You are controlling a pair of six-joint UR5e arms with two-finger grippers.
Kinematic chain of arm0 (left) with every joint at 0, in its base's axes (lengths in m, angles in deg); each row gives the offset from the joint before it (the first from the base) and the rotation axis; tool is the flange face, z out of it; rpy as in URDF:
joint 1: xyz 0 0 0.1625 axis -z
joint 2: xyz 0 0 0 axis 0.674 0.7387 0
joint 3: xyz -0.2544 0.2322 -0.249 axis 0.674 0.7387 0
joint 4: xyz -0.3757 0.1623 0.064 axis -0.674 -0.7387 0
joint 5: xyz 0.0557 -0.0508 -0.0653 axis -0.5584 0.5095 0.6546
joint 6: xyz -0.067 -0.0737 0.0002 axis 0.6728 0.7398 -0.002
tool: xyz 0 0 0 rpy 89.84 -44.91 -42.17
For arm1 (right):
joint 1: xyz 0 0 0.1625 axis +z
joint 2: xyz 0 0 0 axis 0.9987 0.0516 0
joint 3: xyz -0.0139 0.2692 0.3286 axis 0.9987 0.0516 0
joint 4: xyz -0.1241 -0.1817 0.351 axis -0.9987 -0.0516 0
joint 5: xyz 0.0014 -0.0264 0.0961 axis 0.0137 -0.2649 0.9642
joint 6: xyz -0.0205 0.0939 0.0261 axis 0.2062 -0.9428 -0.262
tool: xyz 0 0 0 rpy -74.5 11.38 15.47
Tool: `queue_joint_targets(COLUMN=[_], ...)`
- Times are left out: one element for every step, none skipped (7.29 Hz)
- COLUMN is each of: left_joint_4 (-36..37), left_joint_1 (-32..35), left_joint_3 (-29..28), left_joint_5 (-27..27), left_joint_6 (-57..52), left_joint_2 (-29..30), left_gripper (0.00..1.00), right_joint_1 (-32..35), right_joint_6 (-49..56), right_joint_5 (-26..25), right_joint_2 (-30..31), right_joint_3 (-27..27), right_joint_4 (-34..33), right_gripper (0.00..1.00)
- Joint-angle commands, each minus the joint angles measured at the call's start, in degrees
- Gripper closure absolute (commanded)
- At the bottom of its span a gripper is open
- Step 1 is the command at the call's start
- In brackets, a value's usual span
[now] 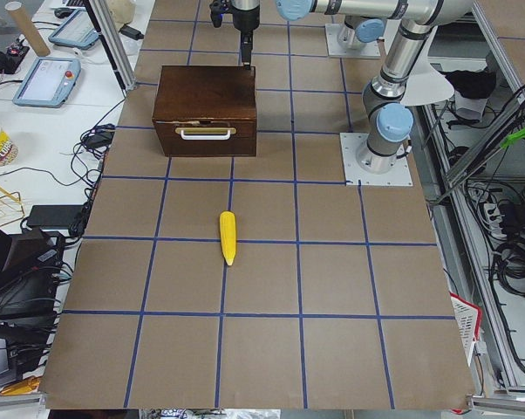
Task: Open drawer and put corn inside
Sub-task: 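Move the left gripper down beside the cabinet toward the white drawer handle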
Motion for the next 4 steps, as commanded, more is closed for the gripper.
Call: queue_joint_targets(left_joint_4=[0.1,0.5,2.1,2.2], left_joint_1=[-6.1,-10.1,-12.8,-14.8], left_joint_3=[-0.3,-0.2,0.4,0.4], left_joint_5=[0.7,5.0,5.7,5.9], left_joint_6=[-3.2,-6.0,-7.5,-9.1], left_joint_2=[2.0,3.0,4.2,5.4], left_gripper=[0.00,0.00,0.00,0.00], right_joint_1=[0.0,0.0,0.0,0.0], right_joint_6=[0.0,0.0,0.0,0.0], right_joint_5=[0.0,0.0,0.0,0.0], right_joint_2=[0.0,0.0,0.0,0.0], right_joint_3=[0.0,0.0,0.0,0.0], right_joint_4=[0.0,0.0,0.0,0.0], right_gripper=[0.00,0.00,0.00,0.00])
